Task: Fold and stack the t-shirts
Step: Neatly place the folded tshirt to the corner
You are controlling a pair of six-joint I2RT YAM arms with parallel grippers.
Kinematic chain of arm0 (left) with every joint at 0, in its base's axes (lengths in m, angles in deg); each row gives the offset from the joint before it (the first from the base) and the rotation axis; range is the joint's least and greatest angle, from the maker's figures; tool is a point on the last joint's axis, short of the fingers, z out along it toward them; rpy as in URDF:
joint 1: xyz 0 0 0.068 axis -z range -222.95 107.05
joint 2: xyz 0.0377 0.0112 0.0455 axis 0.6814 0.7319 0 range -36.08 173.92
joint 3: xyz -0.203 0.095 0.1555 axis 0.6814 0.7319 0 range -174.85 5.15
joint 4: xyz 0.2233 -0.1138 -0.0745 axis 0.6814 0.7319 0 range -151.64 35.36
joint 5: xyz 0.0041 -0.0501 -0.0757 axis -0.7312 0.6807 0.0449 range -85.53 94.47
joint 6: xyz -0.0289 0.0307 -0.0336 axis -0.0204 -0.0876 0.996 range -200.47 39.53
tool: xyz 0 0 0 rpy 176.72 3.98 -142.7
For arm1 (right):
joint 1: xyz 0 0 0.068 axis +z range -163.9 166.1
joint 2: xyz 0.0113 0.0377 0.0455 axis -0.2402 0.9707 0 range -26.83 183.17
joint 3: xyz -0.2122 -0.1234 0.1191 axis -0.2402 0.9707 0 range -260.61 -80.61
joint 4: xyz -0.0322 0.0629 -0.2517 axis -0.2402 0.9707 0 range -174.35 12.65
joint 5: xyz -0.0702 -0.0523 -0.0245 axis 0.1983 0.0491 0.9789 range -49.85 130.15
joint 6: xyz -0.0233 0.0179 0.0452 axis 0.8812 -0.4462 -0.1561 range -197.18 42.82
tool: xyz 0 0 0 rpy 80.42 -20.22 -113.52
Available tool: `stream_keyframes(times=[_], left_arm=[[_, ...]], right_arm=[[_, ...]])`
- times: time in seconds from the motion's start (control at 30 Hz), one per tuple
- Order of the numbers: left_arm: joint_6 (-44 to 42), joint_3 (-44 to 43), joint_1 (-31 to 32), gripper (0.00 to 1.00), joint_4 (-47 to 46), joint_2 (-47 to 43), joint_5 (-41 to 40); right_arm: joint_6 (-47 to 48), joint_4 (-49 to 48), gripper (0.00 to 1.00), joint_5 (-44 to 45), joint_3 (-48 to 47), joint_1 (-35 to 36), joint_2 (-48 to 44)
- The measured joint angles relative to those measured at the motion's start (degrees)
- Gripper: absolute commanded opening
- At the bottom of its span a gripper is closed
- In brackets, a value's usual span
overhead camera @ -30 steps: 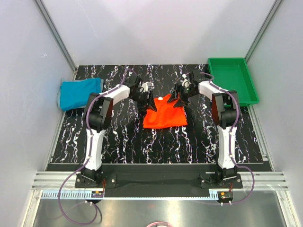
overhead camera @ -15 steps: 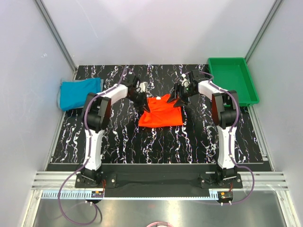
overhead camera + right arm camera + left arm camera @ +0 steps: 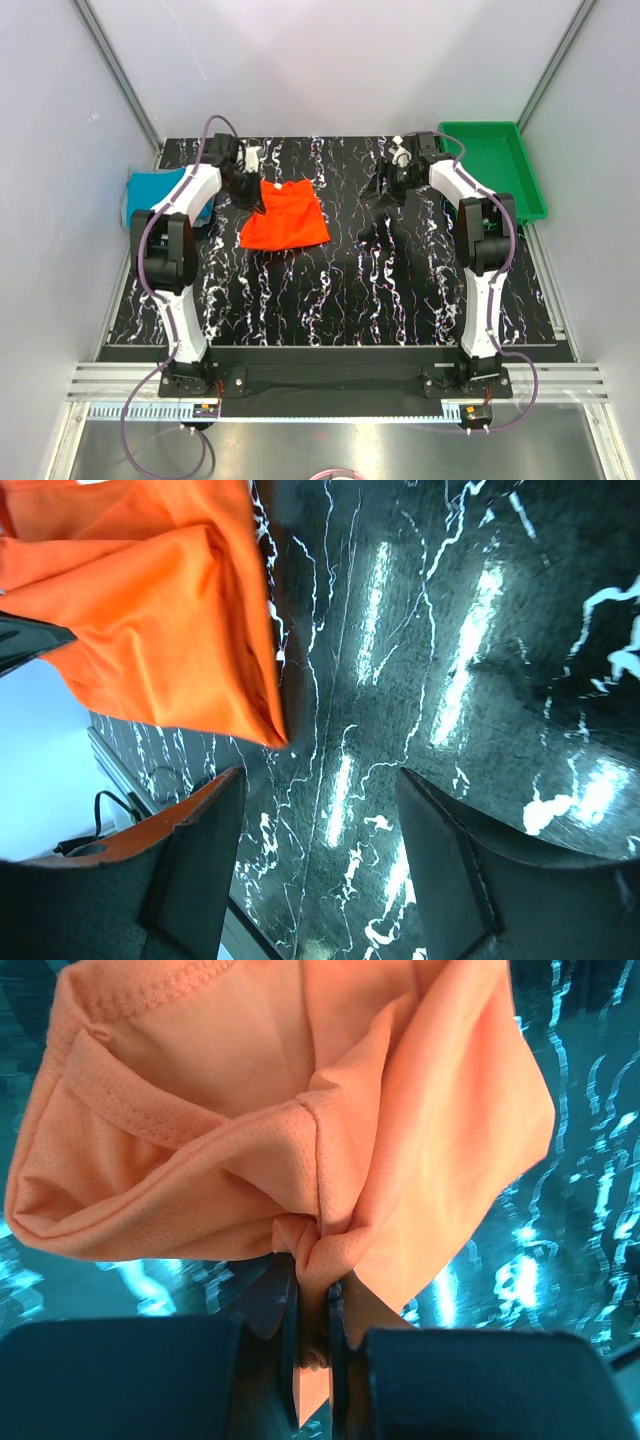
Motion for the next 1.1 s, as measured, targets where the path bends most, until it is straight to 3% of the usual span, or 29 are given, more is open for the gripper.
stream_keyframes(times=[0.2,0.57,1.1], left_arm=[[-5.4,-1.1,-4.4,0.0,3.9,-1.4,-1.9],[-13.3,-10.9,-11.6,0.0,7.9,-1.1,-8.7],[-16.0,-19.3,-17.9,0.0,9.0,0.3,-13.0]], right_arm=[[0.0,0.0,0.7,0.0,0.1,-0.5,-0.4],[-0.1,-0.2,0.7,0.1,2.5,-0.5,-1.7],[-0.6,-0.3,0.7,0.0,3.9,-0.5,-3.3]])
